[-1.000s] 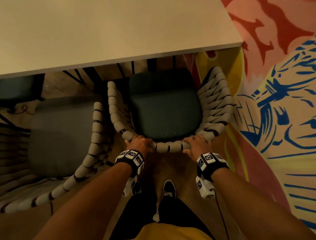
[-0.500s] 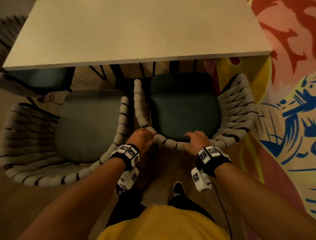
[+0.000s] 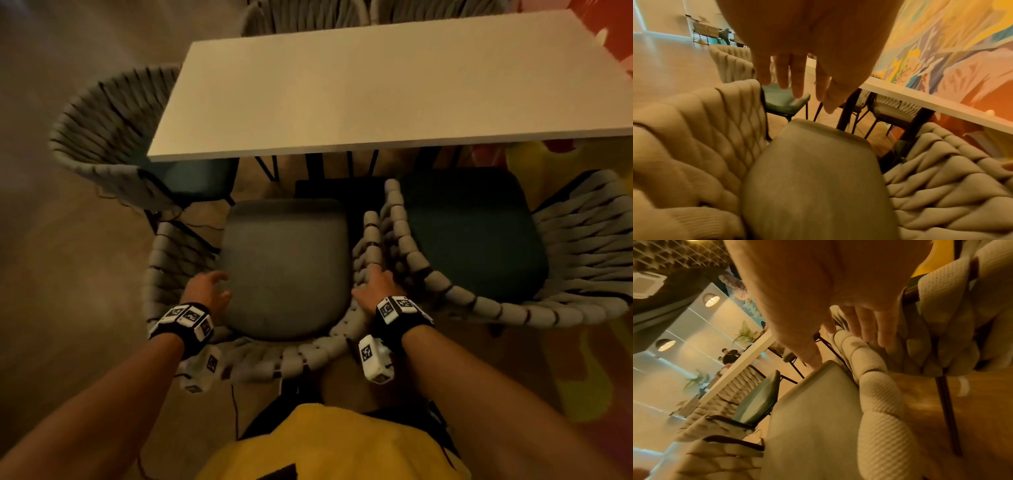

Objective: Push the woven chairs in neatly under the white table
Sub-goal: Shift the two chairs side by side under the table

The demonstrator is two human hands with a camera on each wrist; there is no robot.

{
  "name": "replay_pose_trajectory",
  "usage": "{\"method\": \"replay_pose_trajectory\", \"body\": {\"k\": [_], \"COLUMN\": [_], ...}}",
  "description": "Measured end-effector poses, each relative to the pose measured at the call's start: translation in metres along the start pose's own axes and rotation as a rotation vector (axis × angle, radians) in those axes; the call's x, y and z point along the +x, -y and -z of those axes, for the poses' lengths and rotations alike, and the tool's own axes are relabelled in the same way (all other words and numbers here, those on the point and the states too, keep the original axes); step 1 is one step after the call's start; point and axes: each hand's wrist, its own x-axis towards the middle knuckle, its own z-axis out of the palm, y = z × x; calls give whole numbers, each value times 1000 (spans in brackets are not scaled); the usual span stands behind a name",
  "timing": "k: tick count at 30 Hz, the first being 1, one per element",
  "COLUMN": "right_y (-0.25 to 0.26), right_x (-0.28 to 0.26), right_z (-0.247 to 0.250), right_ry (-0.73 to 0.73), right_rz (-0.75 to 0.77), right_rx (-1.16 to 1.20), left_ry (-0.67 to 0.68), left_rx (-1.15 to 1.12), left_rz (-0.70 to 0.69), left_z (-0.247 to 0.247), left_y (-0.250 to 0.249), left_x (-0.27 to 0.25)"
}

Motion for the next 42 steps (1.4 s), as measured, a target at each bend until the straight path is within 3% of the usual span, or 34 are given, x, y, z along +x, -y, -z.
{"method": "replay_pose_trajectory", "body": {"k": [4,9,16,18,22,24,26,34,38,42], "right_y": [19,17,26,26,19,17,15,7,9,16], "right_x": [2,5,11,16,31,36,39,43,43,44], "right_z": [-19,-31,-34,-29,-25,-28,-31,-40,-39,-34], "right_ry": [-85,-94,-186,-181,-112,-111,-119,-112,-89,-127], "right_rz": [-87,-209,-265,-276,-353,-366,-368,-408,-453,-459], "right_rx": [20,102,100,60,52,82,112,107,97,68], "left_ry": [-63,-28,41,-9,-44,-35,57,67,156,115], "left_rx": [75,-87,-288,-306,-295,-300,-251,-358,-307,-352], "left_rz": [80,218,270,273,410,396,370,417,306,362], "left_z": [9,-8,-13,-12,-7,-6,-5,-10,-13,-11], "left_y": [65,111,126,124,122,134,143,158,162,157], "left_x": [19,39,68,76,80,87,95,101,88,96]}}
